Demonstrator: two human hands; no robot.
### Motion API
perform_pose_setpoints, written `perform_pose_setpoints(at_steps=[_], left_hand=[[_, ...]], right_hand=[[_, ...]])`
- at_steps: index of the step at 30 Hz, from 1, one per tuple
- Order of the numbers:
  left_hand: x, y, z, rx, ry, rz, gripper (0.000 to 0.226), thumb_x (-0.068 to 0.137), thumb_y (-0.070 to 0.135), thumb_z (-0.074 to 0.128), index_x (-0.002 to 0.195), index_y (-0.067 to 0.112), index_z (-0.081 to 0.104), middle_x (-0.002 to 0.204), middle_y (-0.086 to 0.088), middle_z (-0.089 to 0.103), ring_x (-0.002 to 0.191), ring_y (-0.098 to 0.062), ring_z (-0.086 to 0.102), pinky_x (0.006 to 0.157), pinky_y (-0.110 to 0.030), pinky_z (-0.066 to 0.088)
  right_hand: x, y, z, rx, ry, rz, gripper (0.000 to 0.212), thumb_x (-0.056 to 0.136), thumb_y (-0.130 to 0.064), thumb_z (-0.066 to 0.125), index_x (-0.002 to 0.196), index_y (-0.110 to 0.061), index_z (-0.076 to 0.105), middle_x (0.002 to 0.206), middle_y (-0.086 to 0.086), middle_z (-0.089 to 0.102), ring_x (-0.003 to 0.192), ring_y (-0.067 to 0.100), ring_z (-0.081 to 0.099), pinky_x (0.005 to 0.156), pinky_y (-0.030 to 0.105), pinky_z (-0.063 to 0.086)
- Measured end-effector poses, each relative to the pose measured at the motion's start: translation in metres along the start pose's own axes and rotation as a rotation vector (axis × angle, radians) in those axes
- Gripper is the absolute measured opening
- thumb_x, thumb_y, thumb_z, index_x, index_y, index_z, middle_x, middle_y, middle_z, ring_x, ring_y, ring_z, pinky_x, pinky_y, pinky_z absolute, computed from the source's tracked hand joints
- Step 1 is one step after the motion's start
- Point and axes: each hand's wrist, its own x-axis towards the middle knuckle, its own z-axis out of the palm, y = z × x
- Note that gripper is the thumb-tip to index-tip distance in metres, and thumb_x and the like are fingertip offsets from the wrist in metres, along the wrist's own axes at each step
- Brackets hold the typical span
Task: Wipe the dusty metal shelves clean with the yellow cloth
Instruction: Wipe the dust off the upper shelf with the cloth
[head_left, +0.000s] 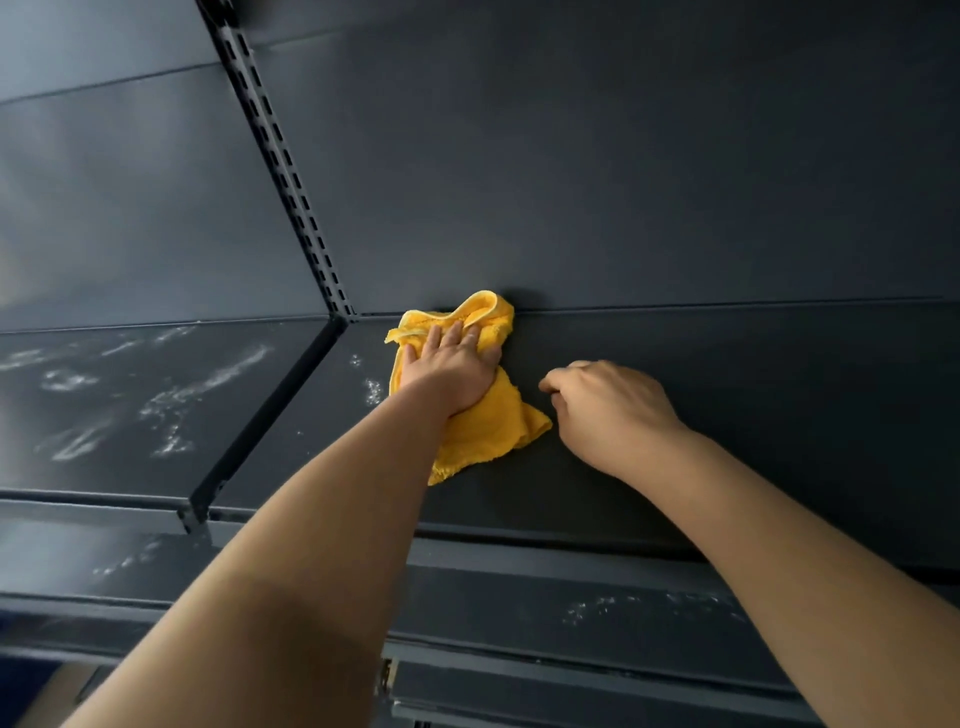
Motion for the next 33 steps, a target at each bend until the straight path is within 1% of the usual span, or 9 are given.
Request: perform_pose_setpoints(at_steps=[3, 7, 10, 14, 20, 24, 29, 31, 33], left_hand=[[0.003, -0.014, -0.004, -0.002, 0.014, -0.037, 0.064, 0.098, 0.06, 0.011, 0.154, 0.03, 0.006, 0.162, 0.006, -0.003, 0.149, -0.021, -0.008, 0.118, -0.052, -0.004], [0.005, -0.037, -0.006, -0.011, 0.013, -0.08, 0.065, 0.098, 0.06, 0.011, 0.154, 0.029, 0.006, 0.162, 0.006, -0.003, 0.149, -0.021, -0.009, 0.118, -0.052, -0.004], [0.006, -0.06, -0.01, -0.008, 0.021, -0.118, 0.065, 0.097, 0.06, 0.01, 0.154, 0.029, 0.006, 0.162, 0.005, -0.003, 0.149, -0.022, -0.009, 0.118, -0.052, -0.004], [0.003, -0.09, -0.012, -0.003, 0.018, -0.124, 0.066, 0.097, 0.06, 0.01, 0.154, 0.028, 0.006, 0.162, 0.004, -0.003, 0.149, -0.024, -0.008, 0.118, -0.053, -0.003], [-0.009, -0.116, -0.013, -0.021, 0.032, -0.054, 0.065, 0.099, 0.058, 0.012, 0.155, 0.026, 0.008, 0.162, 0.002, -0.002, 0.149, -0.024, -0.007, 0.119, -0.049, -0.001], [-0.025, -0.131, -0.011, -0.029, 0.045, -0.02, 0.065, 0.099, 0.058, 0.012, 0.155, 0.024, 0.009, 0.162, 0.001, -0.001, 0.149, -0.025, -0.006, 0.119, -0.049, 0.0], [-0.059, -0.141, -0.007, -0.035, 0.056, -0.016, 0.065, 0.099, 0.058, 0.013, 0.154, 0.024, 0.01, 0.162, 0.001, 0.0, 0.149, -0.024, -0.005, 0.12, -0.049, 0.002], [-0.071, -0.14, -0.005, -0.021, 0.057, -0.033, 0.065, 0.099, 0.058, 0.012, 0.154, 0.025, 0.009, 0.162, 0.002, -0.001, 0.149, -0.024, -0.005, 0.12, -0.049, 0.002], [-0.082, -0.135, -0.004, -0.012, 0.058, -0.064, 0.065, 0.099, 0.058, 0.012, 0.154, 0.025, 0.009, 0.162, 0.002, -0.001, 0.149, -0.024, -0.006, 0.12, -0.049, 0.001]], right_hand=[[0.005, -0.014, 0.002, 0.016, -0.01, -0.037, 0.038, 0.098, -0.018, 0.047, 0.134, -0.026, 0.05, 0.127, 0.001, 0.055, 0.113, 0.022, 0.054, 0.083, 0.035, 0.049], [0.006, -0.031, 0.012, 0.012, 0.013, -0.062, 0.031, 0.098, -0.019, 0.047, 0.127, -0.024, 0.055, 0.122, 0.001, 0.057, 0.109, 0.022, 0.055, 0.079, 0.034, 0.046], [0.009, -0.041, 0.015, 0.038, 0.023, -0.04, 0.032, 0.099, -0.02, 0.045, 0.129, -0.024, 0.055, 0.129, 0.0, 0.056, 0.115, 0.022, 0.053, 0.089, 0.037, 0.047], [0.009, -0.063, 0.018, 0.172, 0.074, -0.026, 0.04, 0.1, -0.014, 0.04, 0.136, -0.026, 0.051, 0.143, -0.005, 0.048, 0.128, 0.018, 0.047, 0.099, 0.039, 0.044], [0.015, -0.091, 0.027, 0.097, 0.028, 0.088, 0.036, 0.1, -0.017, 0.042, 0.132, -0.026, 0.055, 0.134, -0.002, 0.057, 0.118, 0.021, 0.055, 0.092, 0.038, 0.048], [0.016, -0.097, 0.025, 0.092, -0.052, 0.177, 0.037, 0.102, -0.019, 0.036, 0.132, -0.03, 0.055, 0.133, -0.002, 0.056, 0.117, 0.024, 0.054, 0.087, 0.038, 0.049], [0.007, -0.095, 0.028, 0.108, -0.064, 0.129, 0.039, 0.103, -0.02, 0.03, 0.131, -0.021, 0.056, 0.139, 0.001, 0.053, 0.124, 0.025, 0.05, 0.099, 0.043, 0.045], [-0.002, -0.091, 0.029, 0.094, -0.023, 0.122, 0.036, 0.1, -0.015, 0.033, 0.123, -0.017, 0.061, 0.133, 0.004, 0.057, 0.119, 0.027, 0.053, 0.095, 0.044, 0.048], [-0.014, -0.084, 0.027, 0.086, 0.028, 0.117, 0.039, 0.098, -0.009, 0.037, 0.127, -0.021, 0.06, 0.135, 0.001, 0.056, 0.12, 0.025, 0.053, 0.09, 0.039, 0.05]])
